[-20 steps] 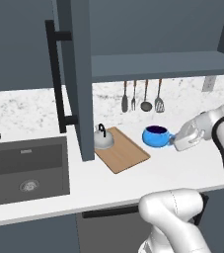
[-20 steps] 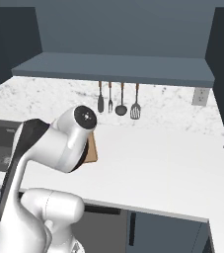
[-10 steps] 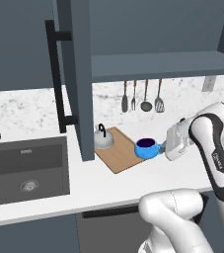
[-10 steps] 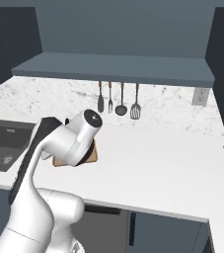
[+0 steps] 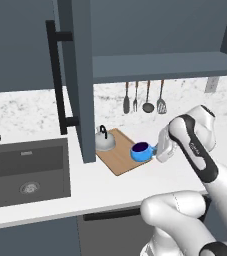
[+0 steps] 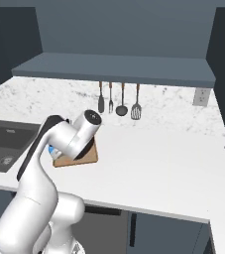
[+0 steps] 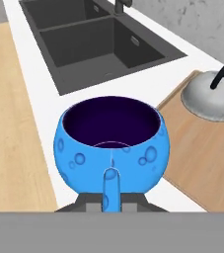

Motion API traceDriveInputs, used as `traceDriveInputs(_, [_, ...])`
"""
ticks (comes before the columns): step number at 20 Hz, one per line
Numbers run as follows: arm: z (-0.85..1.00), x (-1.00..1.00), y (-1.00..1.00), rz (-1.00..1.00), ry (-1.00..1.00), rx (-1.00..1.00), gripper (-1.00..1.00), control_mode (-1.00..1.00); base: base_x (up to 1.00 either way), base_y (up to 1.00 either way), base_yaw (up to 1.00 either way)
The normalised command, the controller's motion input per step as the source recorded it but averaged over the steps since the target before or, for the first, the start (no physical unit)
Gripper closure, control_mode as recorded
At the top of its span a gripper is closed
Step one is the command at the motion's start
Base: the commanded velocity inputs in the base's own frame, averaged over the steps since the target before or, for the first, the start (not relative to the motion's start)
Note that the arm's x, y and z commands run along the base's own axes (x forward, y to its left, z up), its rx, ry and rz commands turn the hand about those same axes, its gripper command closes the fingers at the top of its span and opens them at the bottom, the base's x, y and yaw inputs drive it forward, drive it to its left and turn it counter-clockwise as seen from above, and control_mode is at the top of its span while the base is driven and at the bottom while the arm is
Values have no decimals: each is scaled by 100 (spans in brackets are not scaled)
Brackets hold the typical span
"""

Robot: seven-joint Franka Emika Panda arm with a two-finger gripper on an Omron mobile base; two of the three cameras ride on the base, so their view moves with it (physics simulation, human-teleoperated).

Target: Pick the kettle from the counter and place it on the tray. Then pick the mug from the cabinet and place it on the tray. Then close the cabinet doors.

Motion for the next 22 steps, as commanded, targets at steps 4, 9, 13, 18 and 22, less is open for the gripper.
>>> traceDriveInputs(4, [-31, 48, 0, 0, 0, 0, 100, -100, 0, 0, 0])
traceDriveInputs(9, [-33, 55, 1, 3, 0, 0, 100, -100, 0, 0, 0])
traceDriveInputs(13, [-24, 49, 2, 3, 0, 0, 100, -100, 0, 0, 0])
traceDriveInputs(18, [-25, 21, 6, 11, 0, 0, 100, -100, 0, 0, 0])
traceDriveInputs(22, [-28, 27, 12, 7, 0, 0, 100, -100, 0, 0, 0])
